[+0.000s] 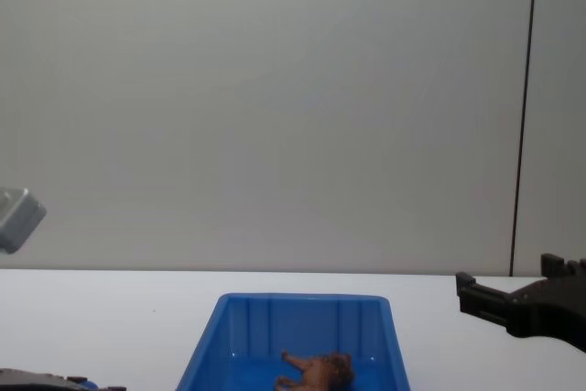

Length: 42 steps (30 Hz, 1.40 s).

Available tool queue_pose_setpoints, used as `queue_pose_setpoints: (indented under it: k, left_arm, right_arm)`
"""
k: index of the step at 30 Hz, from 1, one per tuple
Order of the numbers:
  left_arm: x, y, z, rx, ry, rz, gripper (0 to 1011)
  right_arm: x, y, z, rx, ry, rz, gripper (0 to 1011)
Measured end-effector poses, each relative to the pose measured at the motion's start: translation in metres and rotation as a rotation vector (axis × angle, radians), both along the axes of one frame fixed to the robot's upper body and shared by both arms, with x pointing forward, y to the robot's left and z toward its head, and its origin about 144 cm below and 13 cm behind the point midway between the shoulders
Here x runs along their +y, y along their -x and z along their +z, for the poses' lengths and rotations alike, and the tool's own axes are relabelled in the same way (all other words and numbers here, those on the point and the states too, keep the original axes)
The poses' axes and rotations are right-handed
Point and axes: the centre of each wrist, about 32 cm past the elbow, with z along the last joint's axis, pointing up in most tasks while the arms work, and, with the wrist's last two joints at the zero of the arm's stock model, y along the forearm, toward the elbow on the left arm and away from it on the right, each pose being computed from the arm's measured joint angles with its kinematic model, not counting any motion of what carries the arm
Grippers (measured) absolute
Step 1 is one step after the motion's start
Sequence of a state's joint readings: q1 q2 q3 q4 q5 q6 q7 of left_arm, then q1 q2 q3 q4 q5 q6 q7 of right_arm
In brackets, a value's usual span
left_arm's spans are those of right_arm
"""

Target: Pick up the two dolls from the table and place them into the box.

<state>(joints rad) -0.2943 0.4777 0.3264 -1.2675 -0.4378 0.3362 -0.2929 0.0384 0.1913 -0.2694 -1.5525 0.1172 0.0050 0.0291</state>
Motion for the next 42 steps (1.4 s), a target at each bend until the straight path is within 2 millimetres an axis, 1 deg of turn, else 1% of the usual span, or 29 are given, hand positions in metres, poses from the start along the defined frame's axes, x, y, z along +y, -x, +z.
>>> queue_pose_setpoints:
  k: [1,4,5,6,7,8,16,24,32,35,37,42]
  left_arm:
    - [0.000,-0.001,0.000,0.001,-0.001,0.000,546]
    - [-0.001,-0.003,0.001,0.001,-0.009,-0.002,443]
    - [-0.001,-0.003,0.002,0.001,-0.010,-0.002,425]
    - [-0.001,-0.003,0.002,0.001,-0.012,-0.002,381]
    - [-0.001,-0.003,0.002,0.001,-0.013,-0.002,360]
    - [-0.001,-0.003,0.002,0.001,-0.016,-0.002,312]
    - [-0.002,-0.001,0.005,-0.009,-0.030,0.007,248]
    - [-0.003,0.002,0.012,-0.042,-0.040,0.011,215]
    - [-0.009,0.003,0.032,-0.127,-0.054,-0.019,176]
    - [-0.012,0.001,0.044,-0.169,-0.053,-0.052,165]
    - [-0.014,0.001,0.048,-0.183,-0.051,-0.066,152]
    - [-0.018,-0.003,0.059,-0.228,-0.040,-0.115,152]
  right_arm:
    - [0.000,0.000,0.000,0.000,0.000,0.000,1001]
    - [0.000,0.000,0.000,0.000,0.000,0.000,1001]
    - [0.000,0.000,0.000,0.000,0.000,0.000,1001]
    - [0.000,0.000,0.000,0.000,0.000,0.000,1001]
    - [0.000,0.000,0.000,0.000,0.000,0.000,1001]
    - [0.000,0.000,0.000,0.000,0.000,0.000,1001]
    - [0.000,0.000,0.000,0.000,0.000,0.000,1001]
    - [0.000,0.000,0.000,0.000,0.000,0.000,1001]
    - [0.000,0.000,0.000,0.000,0.000,0.000,1001]
    - [0.000,0.000,0.000,0.000,0.000,0.000,1001]
    - [0.000,0.000,0.000,0.000,0.000,0.000,1001]
    - [0.000,0.000,0.000,0.000,0.000,0.000,1001]
